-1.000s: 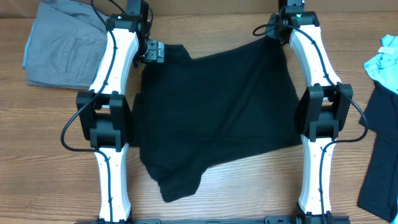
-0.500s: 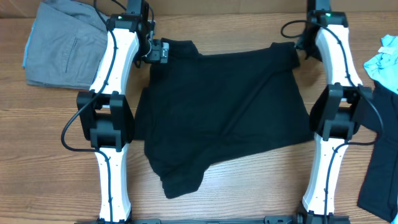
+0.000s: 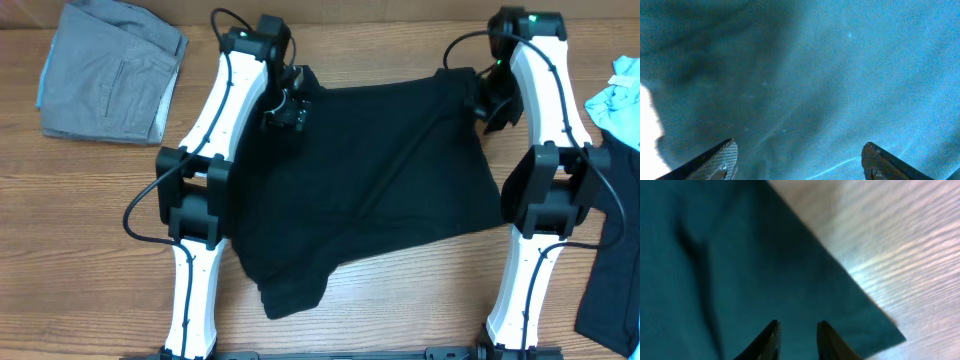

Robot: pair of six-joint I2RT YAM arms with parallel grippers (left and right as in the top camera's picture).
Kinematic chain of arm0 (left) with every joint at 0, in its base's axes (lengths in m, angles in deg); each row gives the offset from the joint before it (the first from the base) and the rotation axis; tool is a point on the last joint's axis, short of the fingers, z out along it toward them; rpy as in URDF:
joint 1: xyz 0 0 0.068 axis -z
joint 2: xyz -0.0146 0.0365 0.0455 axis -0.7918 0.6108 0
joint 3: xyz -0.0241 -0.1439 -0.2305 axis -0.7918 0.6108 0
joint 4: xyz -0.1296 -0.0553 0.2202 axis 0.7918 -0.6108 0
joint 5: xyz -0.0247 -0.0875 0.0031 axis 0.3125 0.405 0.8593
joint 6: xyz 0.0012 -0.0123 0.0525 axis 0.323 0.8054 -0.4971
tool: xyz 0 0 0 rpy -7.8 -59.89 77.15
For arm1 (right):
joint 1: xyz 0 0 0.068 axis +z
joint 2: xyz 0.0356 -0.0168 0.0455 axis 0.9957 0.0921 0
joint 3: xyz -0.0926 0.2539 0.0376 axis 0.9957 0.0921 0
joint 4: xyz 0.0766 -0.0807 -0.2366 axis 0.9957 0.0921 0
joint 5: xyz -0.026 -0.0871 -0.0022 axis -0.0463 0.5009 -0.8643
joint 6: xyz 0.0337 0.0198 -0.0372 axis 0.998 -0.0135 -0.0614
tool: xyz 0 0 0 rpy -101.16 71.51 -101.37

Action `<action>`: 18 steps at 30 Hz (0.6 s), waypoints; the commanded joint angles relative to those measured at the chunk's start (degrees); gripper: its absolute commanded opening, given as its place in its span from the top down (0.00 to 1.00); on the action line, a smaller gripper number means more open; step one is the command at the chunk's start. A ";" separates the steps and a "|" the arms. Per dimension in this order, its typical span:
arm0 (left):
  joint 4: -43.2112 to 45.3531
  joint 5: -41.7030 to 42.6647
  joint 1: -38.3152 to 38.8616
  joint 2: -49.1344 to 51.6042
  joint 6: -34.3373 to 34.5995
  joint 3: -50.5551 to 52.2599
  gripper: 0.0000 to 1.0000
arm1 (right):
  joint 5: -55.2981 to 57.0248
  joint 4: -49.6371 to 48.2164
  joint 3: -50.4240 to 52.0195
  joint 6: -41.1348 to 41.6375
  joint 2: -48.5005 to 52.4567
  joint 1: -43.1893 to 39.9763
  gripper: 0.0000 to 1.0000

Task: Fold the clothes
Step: 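Pull the shirt's top edge upward with both grippers to spread it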

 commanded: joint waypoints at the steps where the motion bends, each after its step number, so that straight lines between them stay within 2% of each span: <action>1: 0.98 0.87 -0.46 -0.17 1.75 4.59 0.19 | -1.40 0.44 4.44 -0.55 -0.68 -0.26 0.82; 2: 1.44 0.98 -0.48 -0.17 1.84 5.53 0.20 | -1.40 0.17 5.95 -0.55 -0.68 -0.26 0.89; 3: 2.25 1.01 -0.59 -0.17 1.84 6.91 0.30 | -1.42 -0.35 7.48 -0.55 -0.68 -0.26 0.95; 7: 4.31 0.98 -1.16 -0.13 1.84 9.97 0.52 | -2.69 -4.17 13.40 -0.33 -0.70 -0.26 0.96; 11: 5.35 0.76 -2.32 -0.13 1.84 10.43 0.59 | -3.32 -4.96 16.41 -0.35 -0.70 -0.28 0.96; 12: 5.70 0.76 -2.73 -0.13 1.84 10.45 0.65 | -3.28 -4.96 17.33 -0.37 -0.70 -0.28 0.96; 15: 7.08 0.79 -4.13 -0.09 1.88 10.47 0.96 | -2.99 -5.77 20.79 -0.35 -0.70 -0.28 0.96; 18: 8.28 0.55 -5.53 -0.07 1.86 10.47 0.96 | -2.89 -7.39 24.48 -0.33 -0.72 -0.44 0.96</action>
